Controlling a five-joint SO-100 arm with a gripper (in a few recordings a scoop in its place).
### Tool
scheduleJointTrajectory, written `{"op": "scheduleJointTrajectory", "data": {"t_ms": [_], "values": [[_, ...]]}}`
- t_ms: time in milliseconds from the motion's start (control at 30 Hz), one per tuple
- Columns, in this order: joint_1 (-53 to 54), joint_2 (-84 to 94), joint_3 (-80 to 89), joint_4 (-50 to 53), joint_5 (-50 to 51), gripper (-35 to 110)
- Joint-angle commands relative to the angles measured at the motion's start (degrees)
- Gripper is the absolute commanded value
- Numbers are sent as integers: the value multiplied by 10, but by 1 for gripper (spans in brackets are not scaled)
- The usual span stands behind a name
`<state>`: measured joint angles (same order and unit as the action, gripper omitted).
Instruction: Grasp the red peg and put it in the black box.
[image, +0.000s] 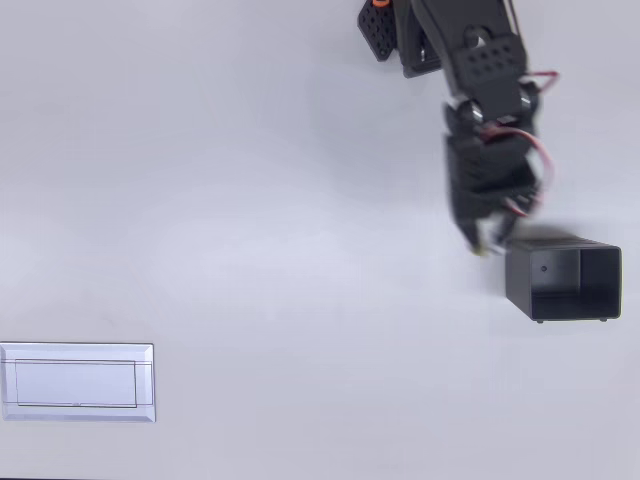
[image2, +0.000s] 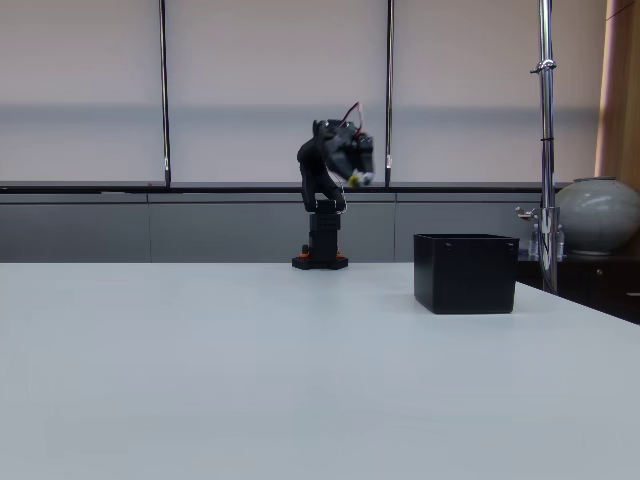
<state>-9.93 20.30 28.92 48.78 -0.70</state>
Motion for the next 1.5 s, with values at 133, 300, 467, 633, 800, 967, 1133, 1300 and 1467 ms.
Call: {"op": "scheduleJointTrajectory", "data": {"t_ms": [133, 300, 467, 633, 800, 967, 1133, 1300, 1467], "values": [[66, -234, -226, 111, 34, 0], [74, -298, -280, 193, 24, 0], [87, -311, -281, 278, 16, 0], [98, -311, -281, 276, -4, 1], [95, -311, -281, 277, 6, 1], [95, -311, -281, 277, 6, 1], [95, -311, -281, 277, 6, 1], [95, -311, -281, 277, 6, 1], [95, -311, -281, 277, 6, 1]]}}
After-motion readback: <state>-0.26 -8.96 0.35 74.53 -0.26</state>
